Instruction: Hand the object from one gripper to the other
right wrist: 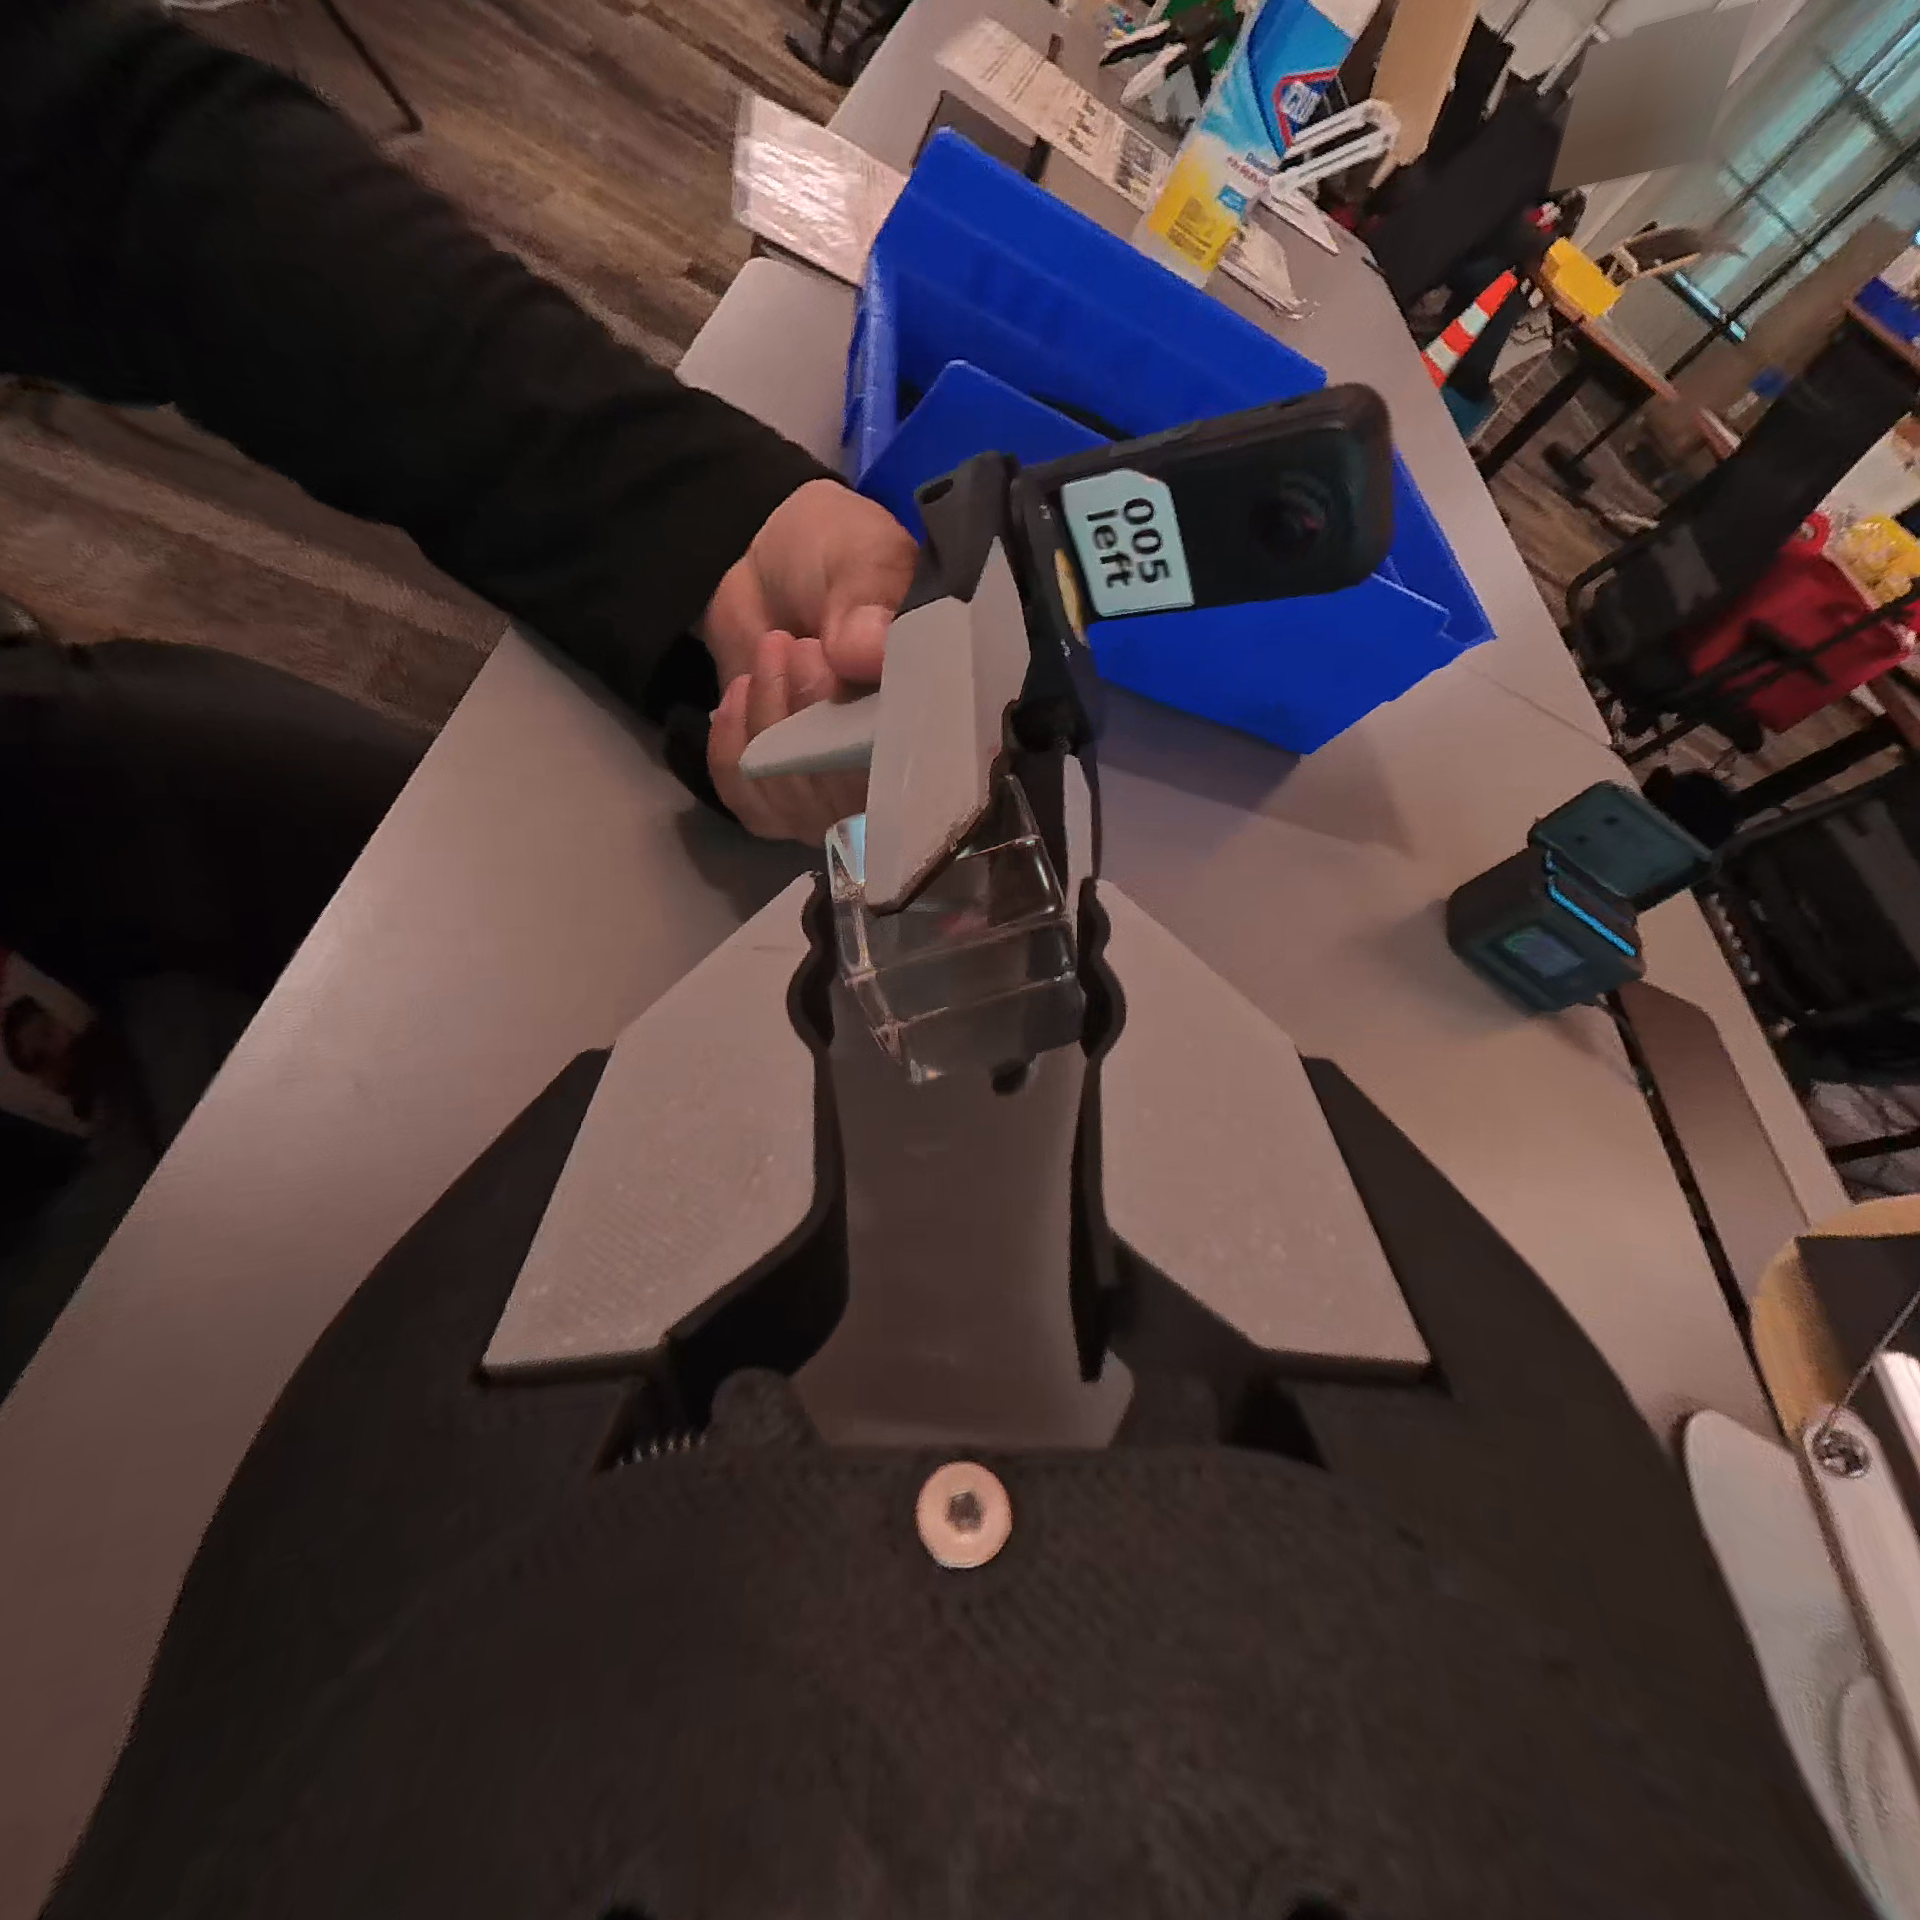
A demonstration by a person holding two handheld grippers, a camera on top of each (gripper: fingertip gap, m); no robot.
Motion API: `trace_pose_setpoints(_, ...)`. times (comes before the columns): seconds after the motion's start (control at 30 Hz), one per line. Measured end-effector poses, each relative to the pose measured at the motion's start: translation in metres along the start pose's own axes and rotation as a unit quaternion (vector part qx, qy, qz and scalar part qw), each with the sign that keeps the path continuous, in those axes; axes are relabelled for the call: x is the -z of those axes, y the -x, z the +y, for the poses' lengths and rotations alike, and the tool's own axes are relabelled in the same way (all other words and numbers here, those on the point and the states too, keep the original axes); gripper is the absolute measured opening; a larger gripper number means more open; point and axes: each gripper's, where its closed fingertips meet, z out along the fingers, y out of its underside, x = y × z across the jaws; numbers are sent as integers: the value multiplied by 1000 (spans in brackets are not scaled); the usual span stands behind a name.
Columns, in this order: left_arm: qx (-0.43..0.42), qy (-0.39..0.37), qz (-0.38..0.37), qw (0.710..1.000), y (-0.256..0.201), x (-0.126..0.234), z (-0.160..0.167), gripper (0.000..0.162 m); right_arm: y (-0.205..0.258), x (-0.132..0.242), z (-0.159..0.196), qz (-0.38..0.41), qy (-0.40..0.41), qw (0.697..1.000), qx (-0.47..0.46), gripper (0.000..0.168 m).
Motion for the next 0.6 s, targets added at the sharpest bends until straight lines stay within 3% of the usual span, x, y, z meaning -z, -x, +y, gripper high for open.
trace_pose_setpoints(0.03, 5, -11, -3, 1000, 1, 1, -5, 48, -5, 0, 0, 5, -3, 1000, -16, 43)
trace_pose_setpoints(0.23, -68, -67, -69, 993, 10, 14, -28, 60, -29, 1, 2, -6, -61, 984, -166, 42)
trace_pose_setpoints(0.43, -183, -148, -149, 961, 7, 44, -60, 56, -61, 12, 22, -24, -109, 927, -357, 42)
trace_pose_setpoints(0.5, -282, -104, -235, 924, 19, 46, -56, 57, -65, 15, 27, -47, -125, 899, -417, 42)
trace_pose_setpoints(0.57, -406, -31, -329, 852, 34, 45, -46, 64, -64, 18, 29, -84, -141, 869, -467, 42)
trace_pose_setpoints(0.6, -462, -7, -370, 806, 41, 46, -44, 59, -63, 19, 31, -100, -144, 856, -486, 42)
